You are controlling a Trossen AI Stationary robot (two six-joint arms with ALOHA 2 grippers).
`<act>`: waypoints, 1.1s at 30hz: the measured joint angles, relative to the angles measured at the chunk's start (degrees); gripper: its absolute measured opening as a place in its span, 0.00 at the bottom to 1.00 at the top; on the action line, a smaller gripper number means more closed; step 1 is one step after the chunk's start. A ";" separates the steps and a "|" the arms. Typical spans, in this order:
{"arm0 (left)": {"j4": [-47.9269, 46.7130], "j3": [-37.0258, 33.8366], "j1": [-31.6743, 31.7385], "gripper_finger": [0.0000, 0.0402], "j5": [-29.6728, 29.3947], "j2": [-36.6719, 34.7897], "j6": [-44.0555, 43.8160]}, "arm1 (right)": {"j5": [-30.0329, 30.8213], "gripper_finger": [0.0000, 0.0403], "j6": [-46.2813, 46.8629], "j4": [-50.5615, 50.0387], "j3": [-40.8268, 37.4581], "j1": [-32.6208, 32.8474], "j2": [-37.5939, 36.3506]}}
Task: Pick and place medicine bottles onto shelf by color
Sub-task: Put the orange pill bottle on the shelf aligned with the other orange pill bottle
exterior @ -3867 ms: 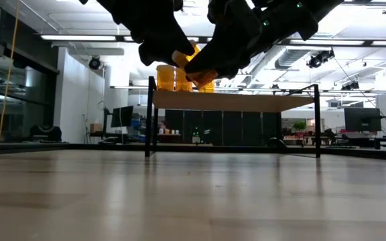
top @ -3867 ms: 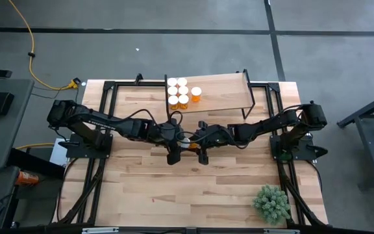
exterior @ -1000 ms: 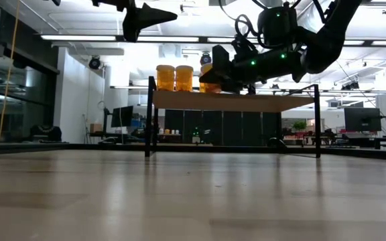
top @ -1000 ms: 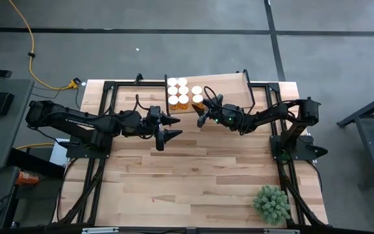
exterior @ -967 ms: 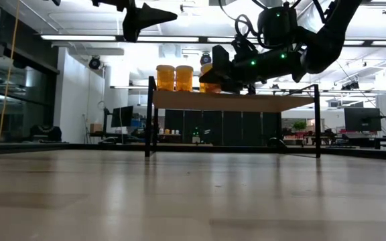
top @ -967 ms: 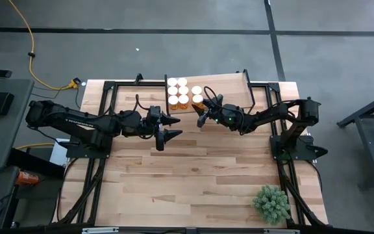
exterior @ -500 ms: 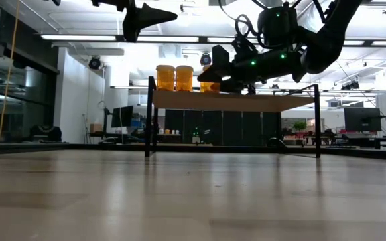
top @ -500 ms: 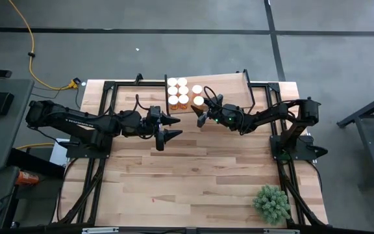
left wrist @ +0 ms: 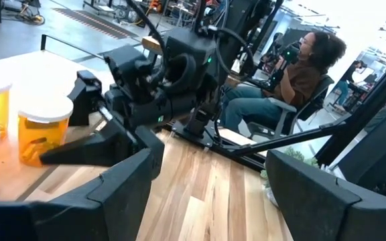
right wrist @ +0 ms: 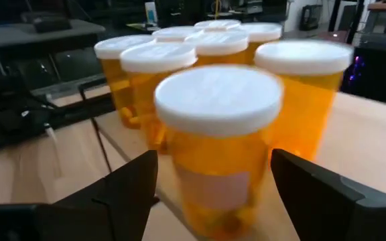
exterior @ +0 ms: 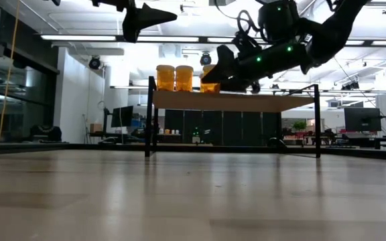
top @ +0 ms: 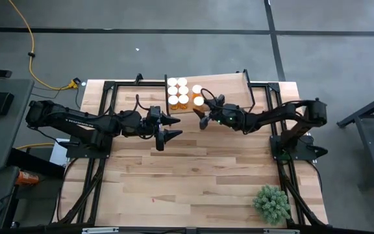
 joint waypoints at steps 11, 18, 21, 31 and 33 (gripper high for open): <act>-0.45 0.00 0.00 0.69 0.00 0.02 0.02 | 0.24 0.70 -3.94 -11.77 0.01 -0.06 -7.76; -1.62 0.00 0.00 0.69 0.00 0.02 0.02 | 0.21 0.70 -4.25 -19.47 0.03 -0.04 -11.63; -1.80 0.00 0.00 0.69 0.00 0.02 0.02 | -0.75 0.70 -4.06 -21.95 0.05 -0.01 -12.71; -2.00 0.00 -0.02 0.69 -0.01 0.02 0.02 | -4.67 0.44 -4.41 -23.69 0.07 2.06 -13.96; -1.99 0.00 -0.01 0.69 0.00 0.02 0.02 | -4.38 0.30 -4.39 -23.78 0.07 2.61 -13.96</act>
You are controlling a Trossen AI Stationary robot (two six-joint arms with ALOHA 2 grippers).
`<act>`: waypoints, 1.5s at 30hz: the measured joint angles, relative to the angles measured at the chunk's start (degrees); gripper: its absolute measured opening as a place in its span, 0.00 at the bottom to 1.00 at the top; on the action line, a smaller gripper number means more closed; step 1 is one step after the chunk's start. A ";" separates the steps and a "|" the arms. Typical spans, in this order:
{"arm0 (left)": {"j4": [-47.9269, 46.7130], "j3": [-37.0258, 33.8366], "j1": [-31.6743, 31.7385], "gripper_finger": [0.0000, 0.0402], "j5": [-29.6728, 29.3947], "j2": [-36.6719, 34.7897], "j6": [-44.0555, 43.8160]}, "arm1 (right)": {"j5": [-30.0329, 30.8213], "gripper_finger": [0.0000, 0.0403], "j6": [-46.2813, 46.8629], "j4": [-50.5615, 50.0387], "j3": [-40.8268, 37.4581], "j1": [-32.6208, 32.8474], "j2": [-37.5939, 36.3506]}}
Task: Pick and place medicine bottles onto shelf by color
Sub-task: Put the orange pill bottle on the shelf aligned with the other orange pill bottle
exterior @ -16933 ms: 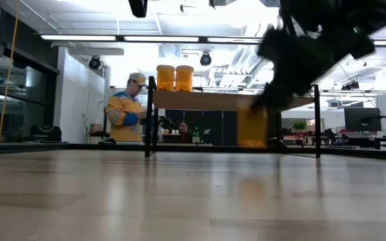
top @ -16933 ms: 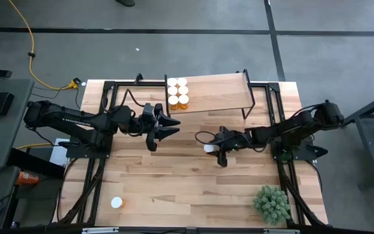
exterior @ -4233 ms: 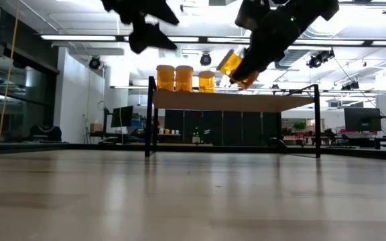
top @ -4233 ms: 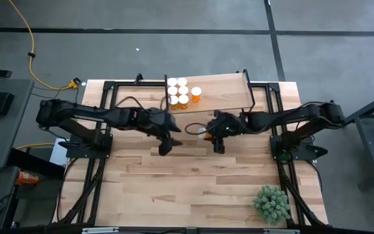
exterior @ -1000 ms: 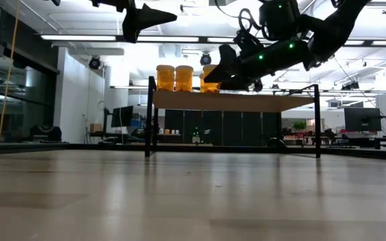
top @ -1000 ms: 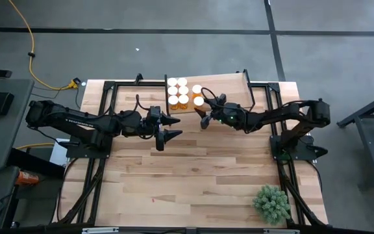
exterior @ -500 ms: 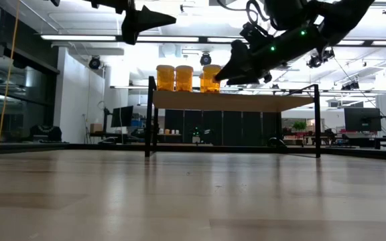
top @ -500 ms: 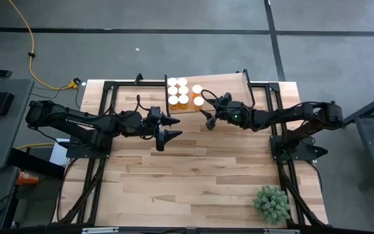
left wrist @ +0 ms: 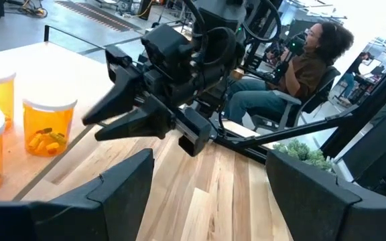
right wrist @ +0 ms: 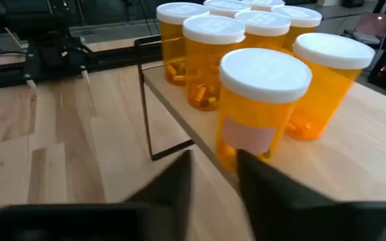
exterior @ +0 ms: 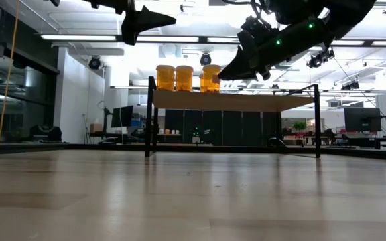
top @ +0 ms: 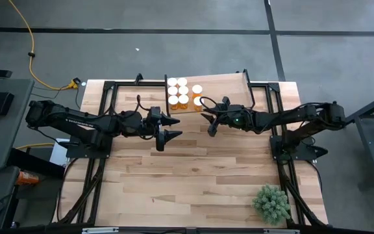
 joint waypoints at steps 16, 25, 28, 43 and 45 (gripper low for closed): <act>0.01 0.00 0.41 0.69 -2.36 0.00 3.08 | -1.50 0.01 2.43 0.89 0.02 -2.69 0.00; 0.02 0.00 2.29 0.69 -0.02 0.00 3.63 | -1.19 0.00 2.57 4.12 0.07 -3.21 0.94; 0.04 0.00 2.72 0.69 0.86 0.00 3.65 | -1.24 0.00 3.68 5.08 0.07 -3.50 1.65; 0.44 0.00 3.46 0.69 1.66 -1.31 6.10 | -0.84 0.00 5.59 10.11 0.07 -4.02 4.22; 0.41 0.00 3.60 0.69 1.66 -2.21 6.21 | -0.86 0.00 5.59 9.62 0.07 -4.09 4.22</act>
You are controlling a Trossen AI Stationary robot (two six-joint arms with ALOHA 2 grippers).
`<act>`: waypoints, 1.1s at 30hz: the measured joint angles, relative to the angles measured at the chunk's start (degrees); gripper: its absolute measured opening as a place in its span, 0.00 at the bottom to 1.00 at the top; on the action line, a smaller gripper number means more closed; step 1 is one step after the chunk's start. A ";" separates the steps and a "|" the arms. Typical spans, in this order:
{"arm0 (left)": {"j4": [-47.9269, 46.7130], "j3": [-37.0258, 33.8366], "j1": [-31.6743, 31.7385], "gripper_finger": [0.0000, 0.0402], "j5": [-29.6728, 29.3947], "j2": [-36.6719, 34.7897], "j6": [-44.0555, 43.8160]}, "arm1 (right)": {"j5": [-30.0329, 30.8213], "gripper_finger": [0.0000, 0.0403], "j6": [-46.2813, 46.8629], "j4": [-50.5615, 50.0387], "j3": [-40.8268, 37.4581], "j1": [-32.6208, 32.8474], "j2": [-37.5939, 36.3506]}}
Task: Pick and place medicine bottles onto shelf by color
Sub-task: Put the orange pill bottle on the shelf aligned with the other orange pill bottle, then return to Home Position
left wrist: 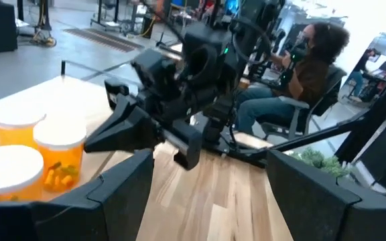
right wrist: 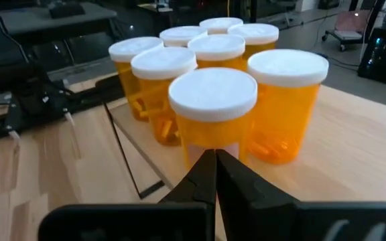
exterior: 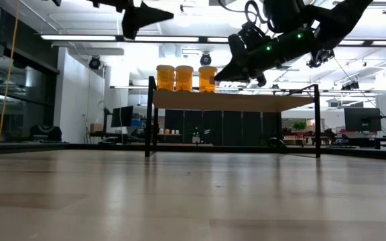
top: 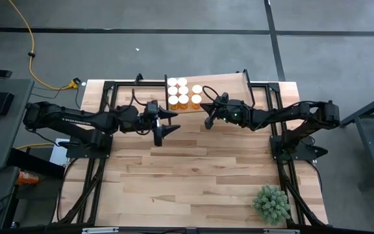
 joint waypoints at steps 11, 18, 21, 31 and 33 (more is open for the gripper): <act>-6.60 0.04 3.14 0.69 10.55 -12.43 -2.73 | -6.21 0.00 3.83 -13.63 0.00 0.07 -11.10; -10.25 0.04 1.53 0.61 5.02 -20.63 5.29 | -20.30 0.00 6.61 -18.97 0.00 0.07 -23.63; -11.02 0.04 1.55 0.54 2.81 -22.67 7.36 | -22.25 0.00 6.56 -18.85 0.00 0.11 -27.28; -13.21 0.01 1.67 0.03 1.75 -24.12 10.46 | -22.23 0.00 6.45 -18.50 0.00 0.09 -32.44; -12.36 -1.61 1.68 0.03 2.33 -24.54 9.90 | -22.23 0.00 7.43 -18.65 0.00 0.09 -32.41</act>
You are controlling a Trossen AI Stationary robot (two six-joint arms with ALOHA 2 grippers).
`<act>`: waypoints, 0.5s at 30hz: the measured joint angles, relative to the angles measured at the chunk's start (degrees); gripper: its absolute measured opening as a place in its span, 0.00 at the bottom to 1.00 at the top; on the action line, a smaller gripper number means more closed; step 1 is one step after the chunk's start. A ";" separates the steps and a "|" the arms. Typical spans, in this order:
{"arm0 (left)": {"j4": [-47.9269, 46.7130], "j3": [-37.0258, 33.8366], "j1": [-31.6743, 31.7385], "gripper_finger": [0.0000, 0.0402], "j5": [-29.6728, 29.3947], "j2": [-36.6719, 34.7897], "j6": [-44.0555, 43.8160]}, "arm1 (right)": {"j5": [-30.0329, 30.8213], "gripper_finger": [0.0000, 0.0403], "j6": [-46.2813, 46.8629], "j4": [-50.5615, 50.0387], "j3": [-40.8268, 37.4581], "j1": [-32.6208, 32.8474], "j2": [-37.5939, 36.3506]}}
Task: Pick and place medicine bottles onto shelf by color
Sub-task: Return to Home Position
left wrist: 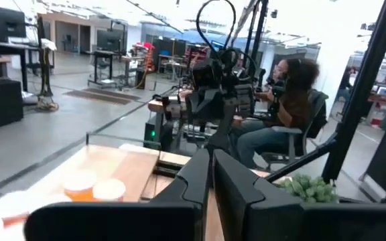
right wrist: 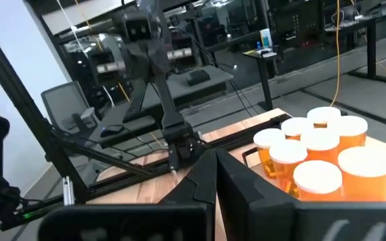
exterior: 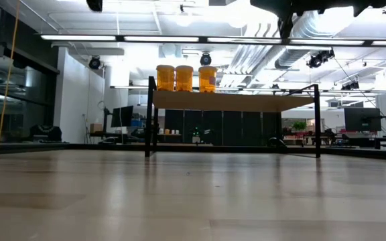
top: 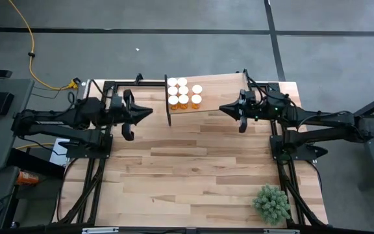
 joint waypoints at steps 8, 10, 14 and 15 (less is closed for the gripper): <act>19.12 -18.00 -2.76 0.00 -0.96 -3.23 -8.71 | -0.92 0.00 1.53 -0.19 0.00 0.00 0.00; 22.04 -22.19 -3.50 0.00 -2.45 -4.80 -9.78 | -0.92 0.00 1.53 -0.43 0.00 0.00 0.00; 21.33 -27.79 -3.68 0.00 -3.34 -10.87 -10.14 | -0.92 0.00 1.68 -0.79 0.00 0.00 0.00; 20.70 -28.78 -3.56 0.00 -3.15 -12.92 -10.12 | -0.92 0.00 1.71 -0.79 0.00 0.00 0.00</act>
